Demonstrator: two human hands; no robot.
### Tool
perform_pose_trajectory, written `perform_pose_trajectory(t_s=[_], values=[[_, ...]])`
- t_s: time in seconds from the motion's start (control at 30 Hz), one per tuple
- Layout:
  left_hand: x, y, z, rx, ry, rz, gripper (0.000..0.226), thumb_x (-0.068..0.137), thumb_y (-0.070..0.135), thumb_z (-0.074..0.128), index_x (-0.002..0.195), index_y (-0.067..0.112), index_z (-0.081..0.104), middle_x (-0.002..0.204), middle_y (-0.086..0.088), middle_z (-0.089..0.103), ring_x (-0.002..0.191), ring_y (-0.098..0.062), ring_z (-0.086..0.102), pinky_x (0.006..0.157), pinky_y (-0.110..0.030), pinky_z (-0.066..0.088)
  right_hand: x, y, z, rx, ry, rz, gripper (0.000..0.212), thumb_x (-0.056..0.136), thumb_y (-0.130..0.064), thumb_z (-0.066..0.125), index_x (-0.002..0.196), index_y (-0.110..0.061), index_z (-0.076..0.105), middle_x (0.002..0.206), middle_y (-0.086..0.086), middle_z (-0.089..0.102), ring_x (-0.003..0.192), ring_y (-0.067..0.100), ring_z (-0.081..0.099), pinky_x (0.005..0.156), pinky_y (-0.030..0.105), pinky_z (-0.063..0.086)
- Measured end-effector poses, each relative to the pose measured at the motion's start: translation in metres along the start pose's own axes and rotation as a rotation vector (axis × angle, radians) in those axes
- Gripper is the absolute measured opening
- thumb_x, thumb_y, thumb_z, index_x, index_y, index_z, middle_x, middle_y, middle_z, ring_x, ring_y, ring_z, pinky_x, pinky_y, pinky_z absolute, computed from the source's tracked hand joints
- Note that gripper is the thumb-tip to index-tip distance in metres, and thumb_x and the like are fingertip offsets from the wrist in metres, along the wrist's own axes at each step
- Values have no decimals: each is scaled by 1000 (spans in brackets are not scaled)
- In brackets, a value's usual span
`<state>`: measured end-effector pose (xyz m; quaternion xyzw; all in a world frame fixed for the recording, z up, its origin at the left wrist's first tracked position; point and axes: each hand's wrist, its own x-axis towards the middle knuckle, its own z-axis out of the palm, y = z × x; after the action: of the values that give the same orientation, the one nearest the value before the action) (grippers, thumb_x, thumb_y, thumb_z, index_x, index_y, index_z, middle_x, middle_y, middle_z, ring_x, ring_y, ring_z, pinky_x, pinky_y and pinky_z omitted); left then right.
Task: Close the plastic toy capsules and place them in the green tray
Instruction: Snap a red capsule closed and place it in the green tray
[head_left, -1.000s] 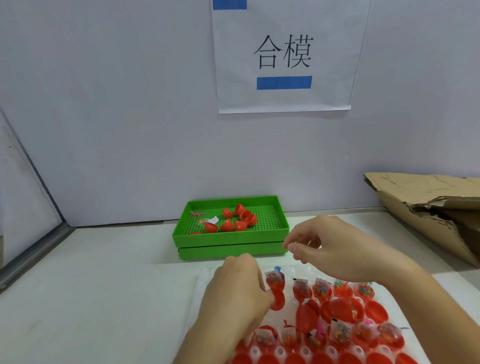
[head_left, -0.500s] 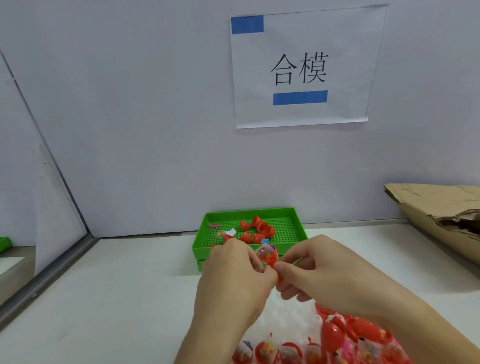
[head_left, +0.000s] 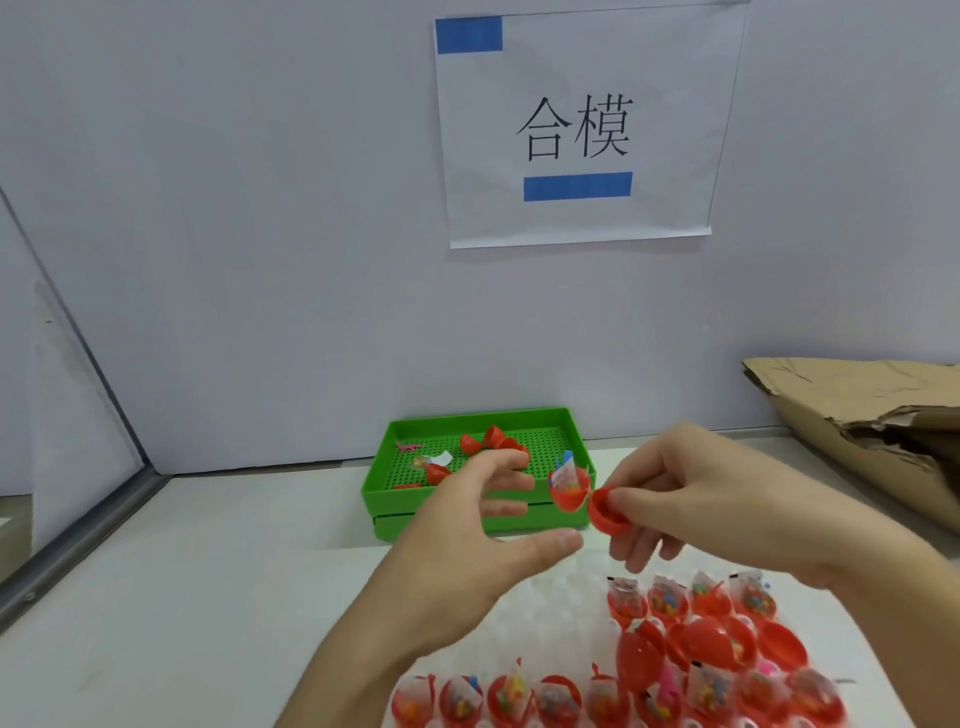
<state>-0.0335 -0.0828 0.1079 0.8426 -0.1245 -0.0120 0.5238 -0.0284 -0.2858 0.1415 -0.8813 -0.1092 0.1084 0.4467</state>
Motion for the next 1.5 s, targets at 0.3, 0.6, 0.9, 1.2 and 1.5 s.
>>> perform_pose_trajectory(t_s=[0.3, 0.6, 0.9, 1.2, 1.5], values=[[0, 2, 2, -96, -85, 124, 22, 83, 17, 78, 103, 18, 70, 89, 0, 76, 84, -13, 74, 76, -21, 56, -4, 0, -2, -85, -139, -49, 27, 98, -21, 53, 86, -20, 78, 80, -6, 78, 77, 7, 74, 65, 14, 52], [3, 2, 1, -164, 72, 166, 27, 71, 27, 83, 92, 17, 70, 81, 2, 74, 74, -12, 71, 73, -23, 57, 0, 8, -9, 299, -81, -176, 26, 73, -42, 72, 98, -33, 76, 92, 3, 77, 90, 15, 74, 73, 21, 57], [4, 3, 4, -65, 209, 229, 21, 72, 21, 86, 84, 24, 68, 77, 11, 73, 70, -4, 69, 65, -12, 52, 5, 11, -4, 116, 65, -205, 26, 75, -50, 72, 99, -41, 72, 93, -11, 76, 84, 8, 73, 77, 30, 58], [3, 3, 18, 43, 217, 262, 27, 72, 18, 87, 84, 28, 66, 76, 14, 69, 69, -3, 66, 65, -19, 57, 6, -3, 16, -56, 313, -430, 10, 77, -43, 69, 83, -39, 75, 83, -18, 69, 82, 4, 66, 69, 30, 57], [3, 5, 17, -7, 235, 260, 28, 70, 14, 87, 83, 26, 65, 78, 12, 70, 73, -4, 68, 61, -11, 53, 10, 2, 16, -100, 361, -429, 8, 82, -32, 76, 80, -40, 74, 79, -15, 70, 82, 3, 65, 69, 28, 52]])
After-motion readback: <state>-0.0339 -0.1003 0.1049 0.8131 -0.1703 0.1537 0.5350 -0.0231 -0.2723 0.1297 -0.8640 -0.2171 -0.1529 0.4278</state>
